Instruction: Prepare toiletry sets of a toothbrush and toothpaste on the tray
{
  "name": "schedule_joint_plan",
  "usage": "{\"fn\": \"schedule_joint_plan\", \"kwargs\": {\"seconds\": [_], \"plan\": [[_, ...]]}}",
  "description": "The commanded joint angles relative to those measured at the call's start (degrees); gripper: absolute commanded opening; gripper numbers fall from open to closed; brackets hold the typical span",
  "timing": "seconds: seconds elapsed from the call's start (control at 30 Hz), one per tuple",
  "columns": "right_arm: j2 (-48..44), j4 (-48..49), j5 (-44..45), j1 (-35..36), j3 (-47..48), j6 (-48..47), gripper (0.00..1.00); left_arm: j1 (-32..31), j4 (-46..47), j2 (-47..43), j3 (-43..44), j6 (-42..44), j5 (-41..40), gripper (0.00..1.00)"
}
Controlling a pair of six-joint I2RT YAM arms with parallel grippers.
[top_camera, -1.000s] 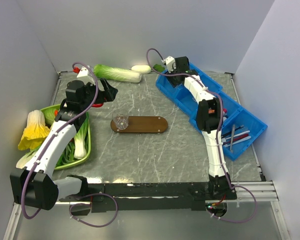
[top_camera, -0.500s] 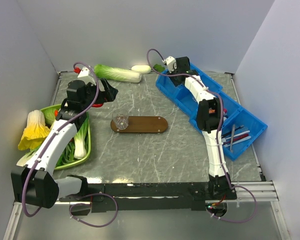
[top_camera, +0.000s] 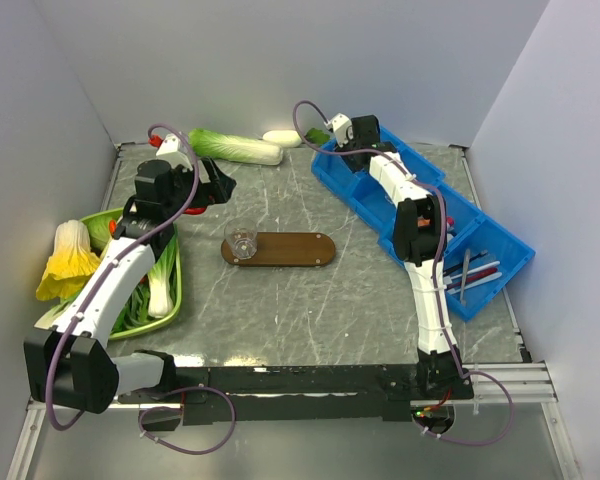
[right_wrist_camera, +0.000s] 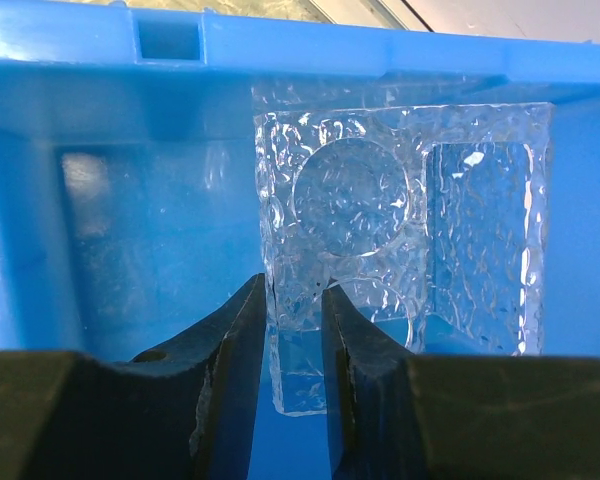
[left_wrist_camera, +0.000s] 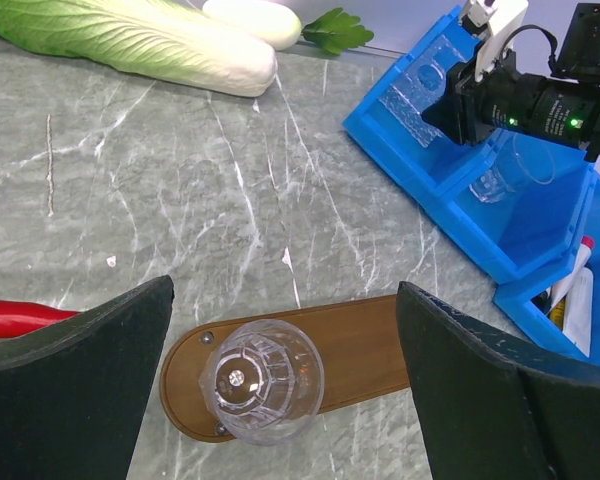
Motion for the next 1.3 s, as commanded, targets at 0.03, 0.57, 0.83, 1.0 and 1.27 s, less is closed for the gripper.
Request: {"fn": "schedule_joint_plan", "kwargs": {"seconds": [0.03, 0.57, 0.83, 1.0, 1.27], "plan": [[-2.32, 3.21, 0.57, -0.42, -2.04, -1.54, 0.0, 0.3, 1.11, 0.23, 2.22, 0.08, 0.81, 0.97], [-9.79, 7.87, 1.89, 0.63, -4.42, -1.89, 0.0, 0.39, 1.63, -1.44, 1.86, -0.01, 1.43, 0.97], [-14.27, 8.48, 3.38, 1.33, -6.96, -3.3, 0.0, 0.39, 1.63, -2.76, 1.69, 0.08, 1.42, 0.97], [-17.17, 8.22, 3.47, 1.68, -8.72, -3.91, 0.0, 0.3, 1.72, -3.72, 1.6, 0.26, 0.9, 0.97], [-22.97, 5.76, 6.1, 4.49, -12.14, -4.79, 0.0, 0.3, 2.16, -4.78, 1.42, -0.27, 2.3, 0.97]]}}
